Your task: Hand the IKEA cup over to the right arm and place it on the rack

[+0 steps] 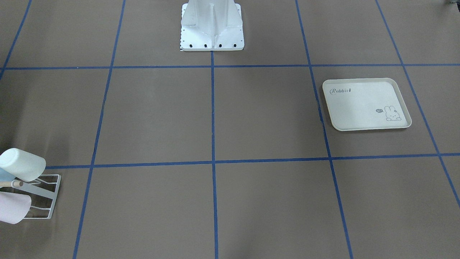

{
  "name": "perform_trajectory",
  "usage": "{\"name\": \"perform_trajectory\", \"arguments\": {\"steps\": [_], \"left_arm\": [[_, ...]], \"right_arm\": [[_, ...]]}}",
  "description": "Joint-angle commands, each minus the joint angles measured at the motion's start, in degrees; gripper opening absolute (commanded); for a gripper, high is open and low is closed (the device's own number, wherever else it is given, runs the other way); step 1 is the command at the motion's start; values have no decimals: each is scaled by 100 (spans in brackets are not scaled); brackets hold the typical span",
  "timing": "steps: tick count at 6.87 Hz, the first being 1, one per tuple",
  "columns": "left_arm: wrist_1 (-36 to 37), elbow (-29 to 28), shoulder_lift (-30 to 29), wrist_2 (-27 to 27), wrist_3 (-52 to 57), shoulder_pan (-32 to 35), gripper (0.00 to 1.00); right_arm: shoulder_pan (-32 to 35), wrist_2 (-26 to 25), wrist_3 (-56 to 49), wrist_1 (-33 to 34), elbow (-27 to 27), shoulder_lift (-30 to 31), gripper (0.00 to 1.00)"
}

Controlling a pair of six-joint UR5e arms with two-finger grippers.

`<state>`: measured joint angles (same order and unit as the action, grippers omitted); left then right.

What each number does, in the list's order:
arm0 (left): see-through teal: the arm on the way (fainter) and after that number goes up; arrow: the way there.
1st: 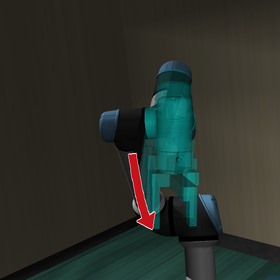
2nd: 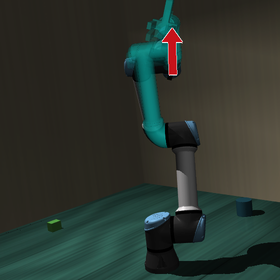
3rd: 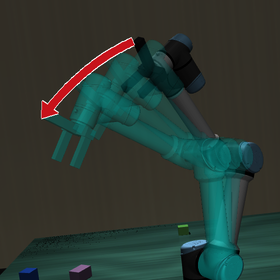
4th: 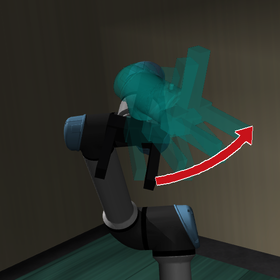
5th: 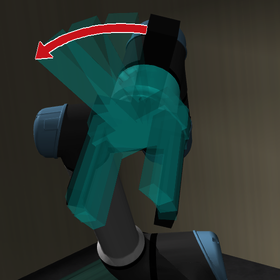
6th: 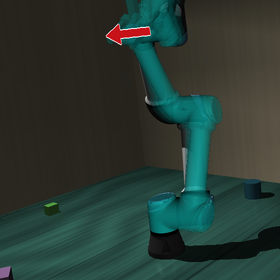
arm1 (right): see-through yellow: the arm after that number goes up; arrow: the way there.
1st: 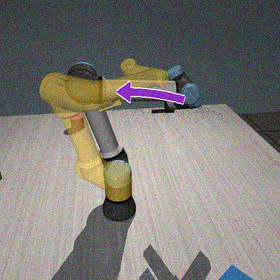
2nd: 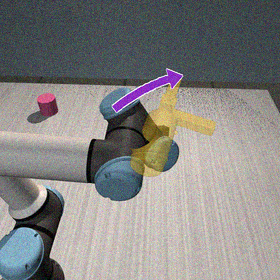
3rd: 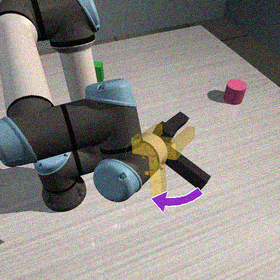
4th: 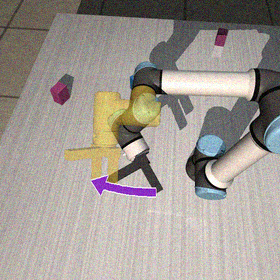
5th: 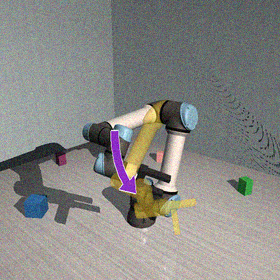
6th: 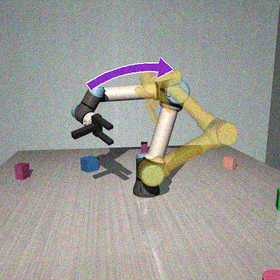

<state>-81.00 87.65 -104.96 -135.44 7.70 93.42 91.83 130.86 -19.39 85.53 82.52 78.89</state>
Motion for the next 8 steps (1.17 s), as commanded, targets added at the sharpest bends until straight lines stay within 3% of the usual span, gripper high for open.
{"name": "perform_trajectory", "arguments": {"steps": [1, 6, 8], "left_arm": [[966, 837, 20, -8, -14, 10, 100], [823, 1070, 713, -35, 3, 18, 100], [849, 1280, 776, -17, -32, 9, 100]], "right_arm": [[-165, 1, 67, -1, -17, 21, 100], [-429, 219, 243, 33, 378, -32, 100], [-429, 247, 243, 881, 789, -120, 100]]}}
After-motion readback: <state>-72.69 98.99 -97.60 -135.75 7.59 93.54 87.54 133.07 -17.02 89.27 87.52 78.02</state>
